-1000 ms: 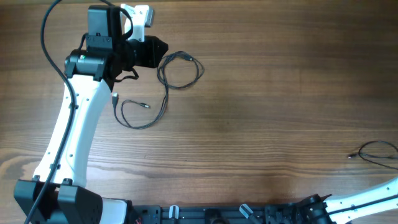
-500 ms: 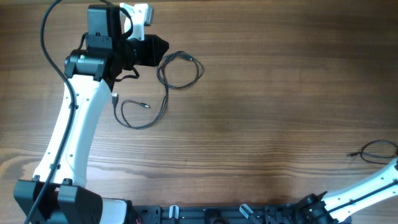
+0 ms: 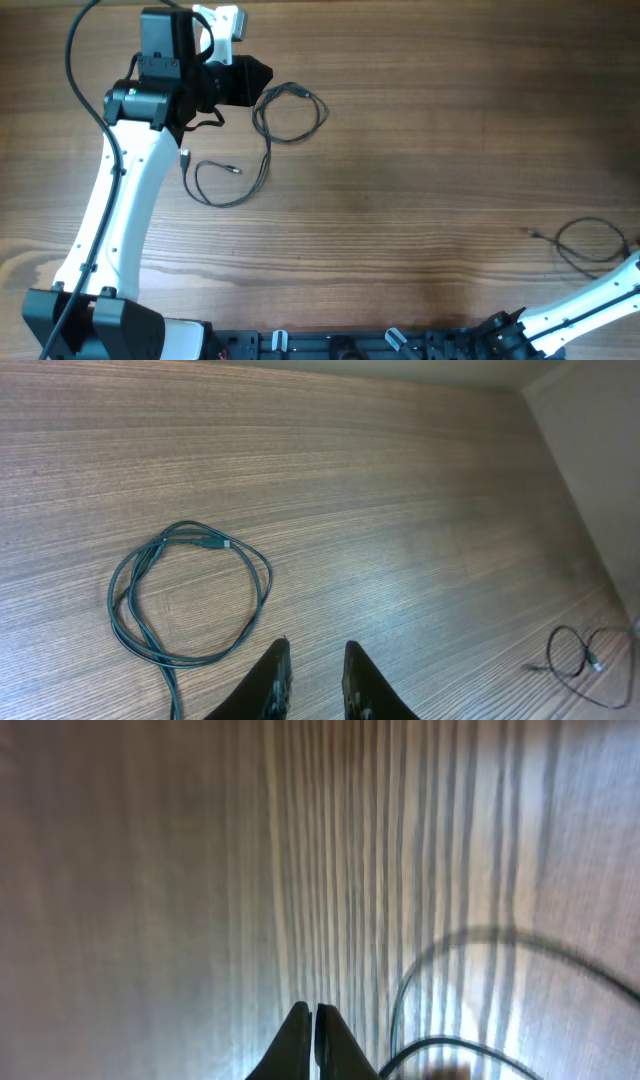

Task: Untangle cables

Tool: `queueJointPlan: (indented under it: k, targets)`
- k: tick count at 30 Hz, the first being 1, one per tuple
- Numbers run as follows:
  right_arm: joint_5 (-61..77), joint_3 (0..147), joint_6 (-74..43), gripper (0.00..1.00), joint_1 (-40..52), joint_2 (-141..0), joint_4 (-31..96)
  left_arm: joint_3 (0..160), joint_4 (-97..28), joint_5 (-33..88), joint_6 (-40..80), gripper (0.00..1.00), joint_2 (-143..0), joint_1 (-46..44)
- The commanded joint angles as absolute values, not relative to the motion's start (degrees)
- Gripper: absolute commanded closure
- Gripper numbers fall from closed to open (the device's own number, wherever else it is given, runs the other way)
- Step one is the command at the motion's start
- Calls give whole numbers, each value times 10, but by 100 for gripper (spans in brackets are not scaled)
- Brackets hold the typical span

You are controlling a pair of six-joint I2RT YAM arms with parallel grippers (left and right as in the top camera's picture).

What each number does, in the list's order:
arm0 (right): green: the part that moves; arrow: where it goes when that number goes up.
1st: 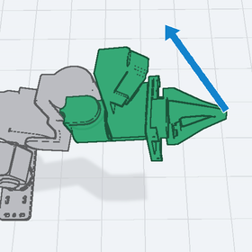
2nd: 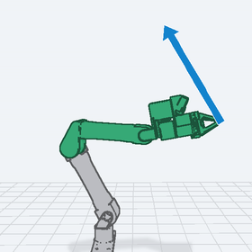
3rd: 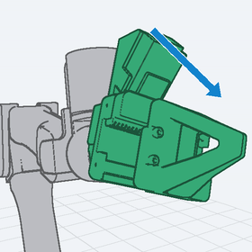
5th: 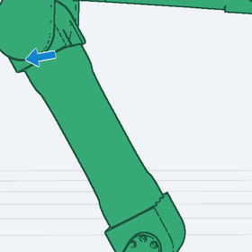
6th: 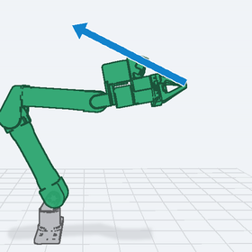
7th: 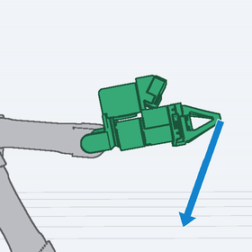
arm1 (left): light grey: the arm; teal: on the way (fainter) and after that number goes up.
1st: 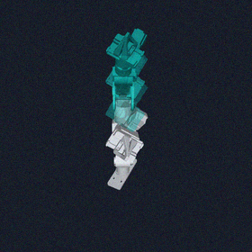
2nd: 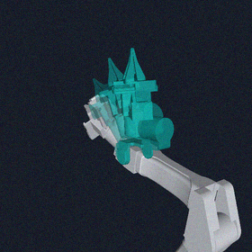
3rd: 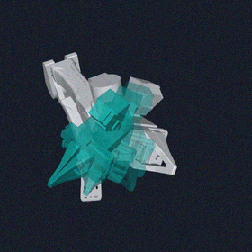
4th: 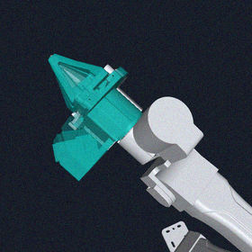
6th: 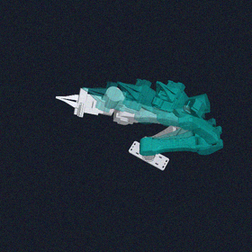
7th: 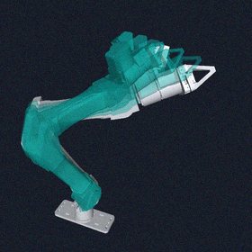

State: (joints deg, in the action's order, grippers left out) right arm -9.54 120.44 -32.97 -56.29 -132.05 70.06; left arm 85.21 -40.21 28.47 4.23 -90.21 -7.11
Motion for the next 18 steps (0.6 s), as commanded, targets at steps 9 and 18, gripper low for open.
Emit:
queueJointPlan:
  k: [9,18]
  targets:
    - [-112,1087,-330,91,-561,-1329,647,858,-399,311,52,82,-900,-70]
    - [-120,1099,-330,90,-563,-1326,645,858,-399,311,52,82,-900,-70]
